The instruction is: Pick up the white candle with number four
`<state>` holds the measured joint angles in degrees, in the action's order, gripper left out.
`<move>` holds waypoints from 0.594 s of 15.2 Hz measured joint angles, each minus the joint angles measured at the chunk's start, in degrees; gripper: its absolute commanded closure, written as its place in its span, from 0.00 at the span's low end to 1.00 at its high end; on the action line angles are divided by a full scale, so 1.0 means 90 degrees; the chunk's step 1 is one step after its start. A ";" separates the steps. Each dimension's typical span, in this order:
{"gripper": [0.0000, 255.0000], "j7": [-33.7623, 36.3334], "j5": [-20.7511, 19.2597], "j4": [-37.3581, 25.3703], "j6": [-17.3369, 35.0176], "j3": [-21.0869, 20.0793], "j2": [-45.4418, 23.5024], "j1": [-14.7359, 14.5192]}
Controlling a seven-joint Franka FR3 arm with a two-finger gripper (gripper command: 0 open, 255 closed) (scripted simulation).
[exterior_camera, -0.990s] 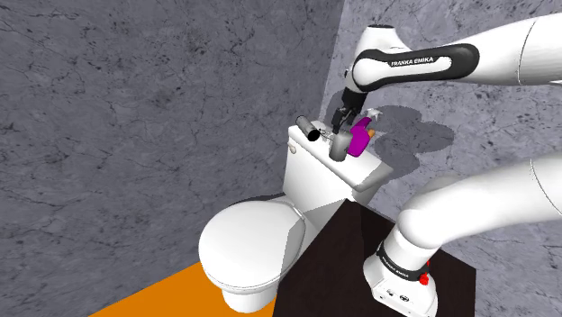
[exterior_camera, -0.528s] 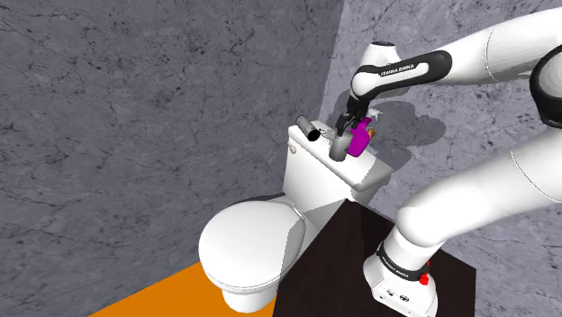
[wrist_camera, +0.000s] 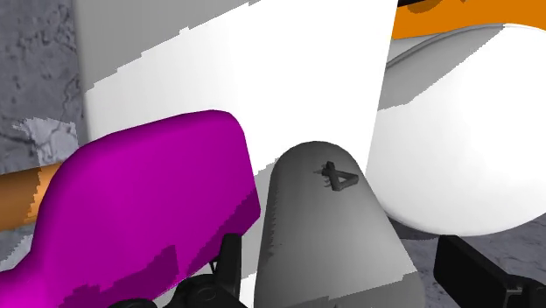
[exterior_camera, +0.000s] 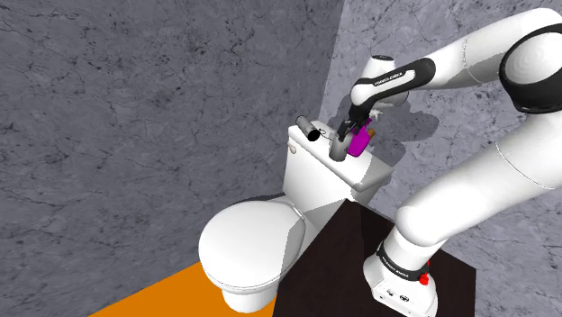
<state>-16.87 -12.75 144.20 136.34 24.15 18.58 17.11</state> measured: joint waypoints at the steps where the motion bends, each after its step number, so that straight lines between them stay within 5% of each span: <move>1: 0.00 0.0000 0.0008 0.0046 0.0108 0.0015 -0.0064 -0.0007; 3: 0.00 -0.0010 0.0022 0.0136 0.0311 0.0048 -0.0181 -0.0017; 4: 1.00 -0.0015 0.0022 0.0153 0.0343 0.0055 -0.0195 -0.0015; 9: 1.00 -0.0022 0.0023 0.0162 0.0373 0.0061 -0.0195 -0.0013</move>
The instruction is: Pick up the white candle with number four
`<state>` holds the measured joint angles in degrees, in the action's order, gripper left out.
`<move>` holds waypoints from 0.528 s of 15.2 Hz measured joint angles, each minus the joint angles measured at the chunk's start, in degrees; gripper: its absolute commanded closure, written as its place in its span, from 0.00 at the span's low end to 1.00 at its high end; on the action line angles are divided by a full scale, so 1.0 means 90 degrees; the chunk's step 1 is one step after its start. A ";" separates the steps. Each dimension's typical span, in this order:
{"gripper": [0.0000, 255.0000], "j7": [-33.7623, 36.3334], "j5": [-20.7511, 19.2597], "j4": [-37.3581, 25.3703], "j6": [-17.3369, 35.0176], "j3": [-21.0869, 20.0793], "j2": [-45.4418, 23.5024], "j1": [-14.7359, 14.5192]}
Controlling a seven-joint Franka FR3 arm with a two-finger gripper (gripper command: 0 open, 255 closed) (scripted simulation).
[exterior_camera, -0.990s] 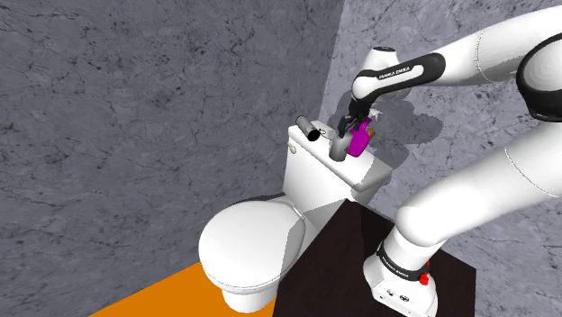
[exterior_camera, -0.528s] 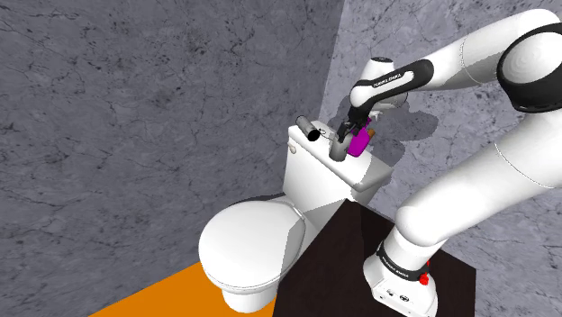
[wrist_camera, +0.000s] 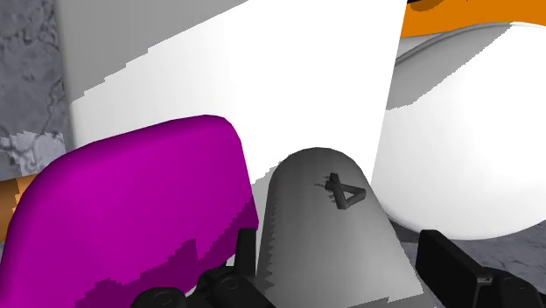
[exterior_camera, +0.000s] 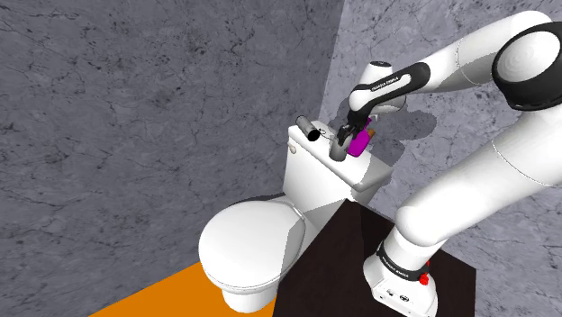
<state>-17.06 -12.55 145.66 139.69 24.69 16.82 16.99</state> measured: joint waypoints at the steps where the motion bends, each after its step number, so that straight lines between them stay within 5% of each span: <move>1: 1.00 0.0000 0.0000 -0.0001 -0.0001 0.0000 0.0000 0.0000; 8: 1.00 0.0010 -0.0011 -0.0088 -0.0198 -0.0030 0.0097 0.0007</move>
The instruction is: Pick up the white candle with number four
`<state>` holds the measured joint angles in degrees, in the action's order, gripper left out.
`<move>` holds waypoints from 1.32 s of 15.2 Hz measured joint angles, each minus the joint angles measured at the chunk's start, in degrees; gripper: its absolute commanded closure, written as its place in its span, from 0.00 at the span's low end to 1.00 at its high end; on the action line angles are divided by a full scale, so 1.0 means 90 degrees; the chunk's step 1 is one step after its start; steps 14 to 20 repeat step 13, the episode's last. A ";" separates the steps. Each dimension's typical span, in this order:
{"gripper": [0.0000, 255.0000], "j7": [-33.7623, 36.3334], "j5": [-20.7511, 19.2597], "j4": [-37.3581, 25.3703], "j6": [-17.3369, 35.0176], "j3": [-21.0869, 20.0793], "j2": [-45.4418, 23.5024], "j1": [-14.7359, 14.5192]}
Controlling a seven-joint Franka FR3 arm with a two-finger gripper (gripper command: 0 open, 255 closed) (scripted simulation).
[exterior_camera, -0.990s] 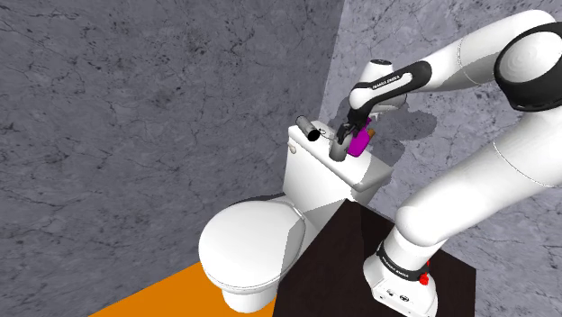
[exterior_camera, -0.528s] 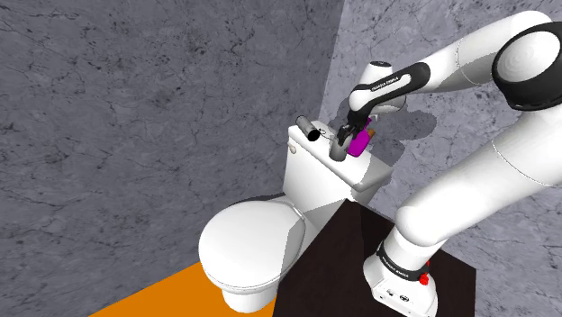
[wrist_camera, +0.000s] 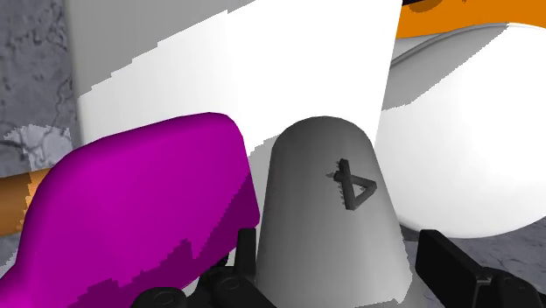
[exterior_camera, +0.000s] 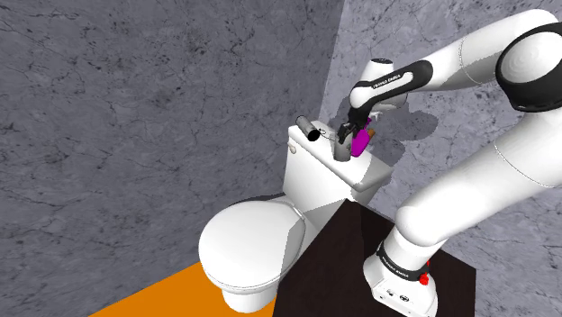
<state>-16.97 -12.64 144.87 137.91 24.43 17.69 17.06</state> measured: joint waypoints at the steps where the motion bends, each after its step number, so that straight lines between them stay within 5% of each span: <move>1: 1.00 -0.0013 -0.0003 -0.0048 -0.0088 -0.0002 0.0041 0.0007; 12: 1.00 0.0034 -0.0019 -0.0606 -0.1153 -0.0192 0.0556 0.0020; 20: 1.00 0.0038 -0.0017 -0.0637 -0.1206 -0.0204 0.0577 0.0019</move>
